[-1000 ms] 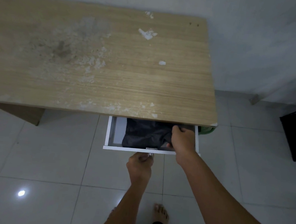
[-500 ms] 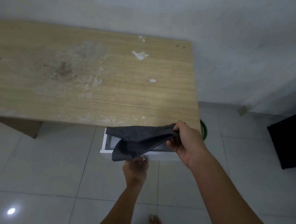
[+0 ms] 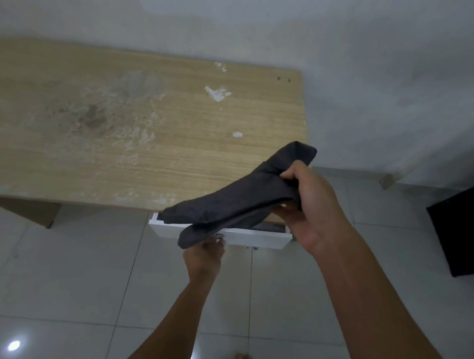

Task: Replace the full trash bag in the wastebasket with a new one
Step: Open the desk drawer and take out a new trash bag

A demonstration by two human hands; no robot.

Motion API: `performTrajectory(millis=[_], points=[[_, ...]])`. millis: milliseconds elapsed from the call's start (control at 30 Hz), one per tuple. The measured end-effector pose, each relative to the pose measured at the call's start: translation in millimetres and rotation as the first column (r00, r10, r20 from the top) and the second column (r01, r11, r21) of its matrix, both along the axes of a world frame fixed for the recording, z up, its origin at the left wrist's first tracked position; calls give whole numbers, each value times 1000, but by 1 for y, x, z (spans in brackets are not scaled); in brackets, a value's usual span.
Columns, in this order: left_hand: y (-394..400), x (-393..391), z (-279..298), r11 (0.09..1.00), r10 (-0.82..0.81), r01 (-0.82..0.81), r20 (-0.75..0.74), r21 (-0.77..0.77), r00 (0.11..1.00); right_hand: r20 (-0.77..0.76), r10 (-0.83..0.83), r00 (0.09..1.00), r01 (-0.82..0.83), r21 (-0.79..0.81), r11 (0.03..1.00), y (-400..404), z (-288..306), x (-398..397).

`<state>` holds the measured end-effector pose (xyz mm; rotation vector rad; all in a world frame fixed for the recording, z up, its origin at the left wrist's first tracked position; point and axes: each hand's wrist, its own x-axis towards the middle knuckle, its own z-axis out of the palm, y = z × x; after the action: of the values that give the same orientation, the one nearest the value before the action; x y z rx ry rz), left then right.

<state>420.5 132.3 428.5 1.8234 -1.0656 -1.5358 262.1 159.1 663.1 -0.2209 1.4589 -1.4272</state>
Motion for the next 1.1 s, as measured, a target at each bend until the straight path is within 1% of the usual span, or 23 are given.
performTrajectory(millis=[33, 100, 133, 167, 267, 400, 500, 533, 600, 700, 800, 867, 933, 1000, 1033, 1067, 1100], points=[[-3, -2, -2, 1000, 27, -27, 4, 4, 1000, 36, 0, 999, 2, -34, 999, -2, 0, -1], [-6, -3, -3, 988, 154, -150, -95, 47, 984, 104, 7, 995, 3, -102, 995, -5, 2, -3], [-9, -4, -3, 980, 197, -191, -119, 58, 973, 140, 10, 990, 10, -141, 990, -7, 4, -4], [-10, -7, -2, 978, 207, -202, -126, 52, 970, 178, 17, 984, 17, -186, 982, -9, 5, -5], [-15, -9, -3, 986, 166, -167, -100, 1, 981, 303, 21, 953, 73, -296, 952, -15, 8, -8], [-26, -16, -4, 986, 163, -166, -87, -26, 983, 370, 54, 928, 87, -355, 931, -23, 5, -10], [-31, -21, -2, 983, 182, -185, -146, -6, 972, 392, 83, 916, 73, -369, 927, -29, 4, -11], [-33, -23, -5, 983, 182, -185, -146, -5, 972, 396, 89, 914, 68, -366, 928, -30, 4, -11], [-35, -27, -9, 988, 154, -156, -85, -14, 984, 403, 98, 910, 61, -363, 930, -33, 2, -11], [-43, -34, -15, 985, 167, -169, -107, -17, 980, 399, 98, 912, 50, -344, 938, -37, -1, -12], [-53, -41, -16, 975, 217, -221, -178, -6, 960, 419, 99, 903, 55, -341, 938, -39, -7, -14], [-61, -46, -14, 960, 270, -279, -289, 11, 918, 427, 96, 899, 63, -344, 937, -39, -10, -16], [-67, -51, -17, 928, 361, -368, -356, 52, 862, 432, 91, 897, 70, -342, 937, -39, -11, -17], [-72, -57, -22, 915, 392, -403, -238, 0, 889, 447, 89, 890, 77, -340, 937, -38, -13, -17], [-72, -57, -20, 921, 377, -389, -194, -28, 906, 454, 87, 887, 79, -335, 939, -37, -13, -17], [-73, -58, -19, 915, 390, -403, -212, -20, 896, 456, 86, 886, 78, -329, 941, -36, -13, -17], [-74, -57, -16, 922, 373, -386, -185, -33, 909, 457, 86, 885, 78, -328, 941, -35, -13, -18]])
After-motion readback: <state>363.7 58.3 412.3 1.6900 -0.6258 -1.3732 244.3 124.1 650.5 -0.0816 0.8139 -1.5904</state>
